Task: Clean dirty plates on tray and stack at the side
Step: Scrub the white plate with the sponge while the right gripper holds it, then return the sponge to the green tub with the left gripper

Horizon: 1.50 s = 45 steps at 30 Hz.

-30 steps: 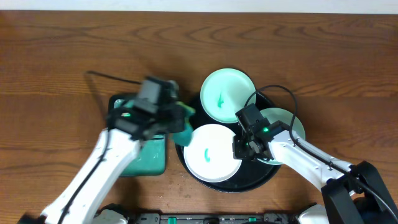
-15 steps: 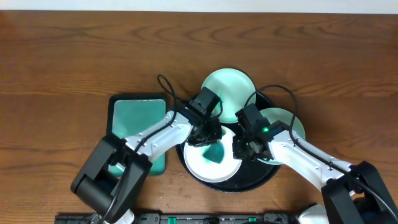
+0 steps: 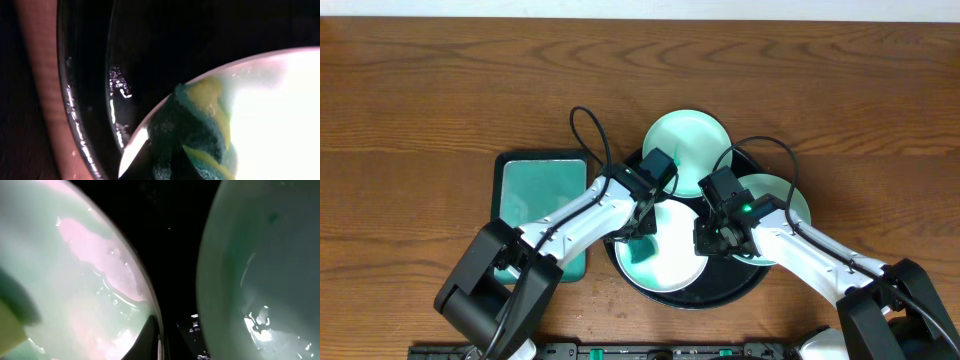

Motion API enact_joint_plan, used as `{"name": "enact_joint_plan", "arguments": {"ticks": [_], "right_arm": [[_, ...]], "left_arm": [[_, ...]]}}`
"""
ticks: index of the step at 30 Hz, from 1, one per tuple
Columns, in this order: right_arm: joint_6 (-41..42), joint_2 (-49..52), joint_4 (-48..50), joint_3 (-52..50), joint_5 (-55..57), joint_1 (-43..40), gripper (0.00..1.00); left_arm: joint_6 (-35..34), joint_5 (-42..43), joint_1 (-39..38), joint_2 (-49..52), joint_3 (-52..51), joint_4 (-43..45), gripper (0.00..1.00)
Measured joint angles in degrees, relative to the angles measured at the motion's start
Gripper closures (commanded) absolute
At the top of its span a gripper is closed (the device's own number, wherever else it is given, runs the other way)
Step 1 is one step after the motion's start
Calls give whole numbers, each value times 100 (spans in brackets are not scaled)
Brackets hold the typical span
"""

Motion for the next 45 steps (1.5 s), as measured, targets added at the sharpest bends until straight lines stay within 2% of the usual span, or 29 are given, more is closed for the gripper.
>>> {"name": "enact_joint_plan", "arguments": {"ticks": [3, 7, 10, 18, 24, 30, 36, 41, 45], "right_arm": [[24, 0, 20, 0, -26, 0, 99], [68, 0, 22, 2, -20, 0, 99], [85, 0, 22, 4, -15, 0, 99], [101, 0, 26, 4, -7, 0, 99], [101, 0, 20, 9, 74, 0, 99], [101, 0, 20, 11, 94, 0, 99], [101, 0, 20, 11, 96, 0, 99], [101, 0, 20, 11, 98, 0, 99], [101, 0, 20, 11, 90, 0, 99]], "left_arm": [[122, 507, 72, 2, -90, 857, 93], [234, 1617, 111, 98, -262, 2197, 93], [240, 2232, 24, 247, -273, 2612, 92], [264, 2868, -50, 374, -271, 2535, 92], [358, 3379, -90, 382, -245, 1812, 93], [332, 3023, -94, 380, -107, 848, 94], [291, 1932, 55, 179, -39, 63, 93], [350, 1051, 422, -81, -39, -76, 93], [479, 756, 654, -501, -39, -107, 93]]}}
